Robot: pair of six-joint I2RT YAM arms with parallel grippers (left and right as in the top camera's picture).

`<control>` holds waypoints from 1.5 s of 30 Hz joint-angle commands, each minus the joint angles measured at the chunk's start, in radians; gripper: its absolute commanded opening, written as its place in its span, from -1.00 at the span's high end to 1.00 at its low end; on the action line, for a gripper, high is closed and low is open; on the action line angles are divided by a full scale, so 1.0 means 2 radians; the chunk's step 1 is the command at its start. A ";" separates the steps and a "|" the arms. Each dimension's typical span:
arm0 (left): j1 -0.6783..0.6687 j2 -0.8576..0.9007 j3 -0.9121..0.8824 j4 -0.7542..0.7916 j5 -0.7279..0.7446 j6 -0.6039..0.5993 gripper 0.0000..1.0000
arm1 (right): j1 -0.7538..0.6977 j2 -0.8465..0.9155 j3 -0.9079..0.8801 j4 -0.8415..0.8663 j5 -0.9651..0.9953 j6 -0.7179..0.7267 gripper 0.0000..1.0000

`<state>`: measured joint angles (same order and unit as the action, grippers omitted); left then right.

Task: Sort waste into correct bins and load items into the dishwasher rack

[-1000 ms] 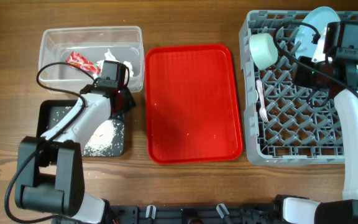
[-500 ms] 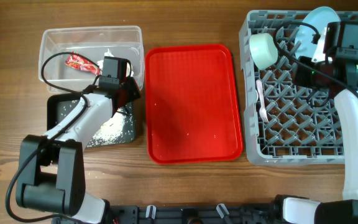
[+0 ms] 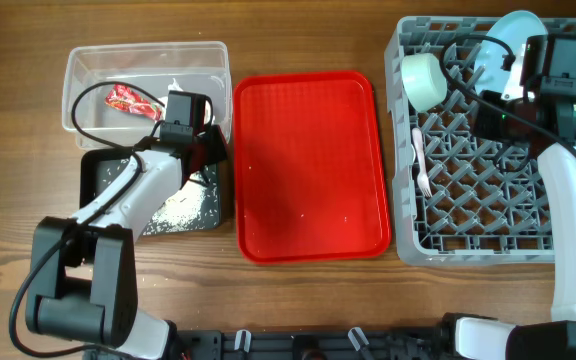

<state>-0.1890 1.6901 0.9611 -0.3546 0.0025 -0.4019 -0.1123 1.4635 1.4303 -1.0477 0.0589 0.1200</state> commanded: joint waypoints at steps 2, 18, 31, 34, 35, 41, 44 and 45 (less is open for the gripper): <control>-0.003 -0.058 -0.002 -0.037 0.004 0.003 0.34 | -0.001 -0.009 0.001 -0.001 -0.011 0.005 0.53; 0.019 -0.137 -0.002 -0.216 0.087 0.011 -1.00 | -0.001 -0.008 0.000 -0.014 -0.154 -0.062 -0.99; 0.042 -0.373 -0.067 -0.247 0.082 0.084 -1.00 | -0.001 -0.207 -0.139 0.076 -0.120 -0.030 -0.99; 0.042 -0.456 -0.095 -0.242 0.078 0.085 -1.00 | -0.001 -0.273 -0.186 0.101 -0.092 -0.014 -0.99; 0.042 -0.482 -0.102 -0.243 0.076 0.083 -1.00 | -0.001 -0.292 -0.197 0.103 -0.079 -0.006 -0.99; 0.042 -0.567 -0.108 -0.244 0.071 0.081 -1.00 | -0.001 -0.346 -0.220 0.080 -0.059 -0.001 -0.99; 0.042 -0.583 -0.108 -0.244 0.071 0.081 -1.00 | -0.001 -0.346 -0.220 0.078 -0.059 0.000 -0.99; 0.042 -0.584 -0.108 -0.244 0.071 0.081 -1.00 | -0.001 -0.344 -0.220 0.078 -0.059 0.000 -1.00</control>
<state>-0.1089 0.5423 0.7563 -0.8452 0.1547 -0.2626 -0.1123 0.7757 1.0004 -0.8921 -0.0883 0.1013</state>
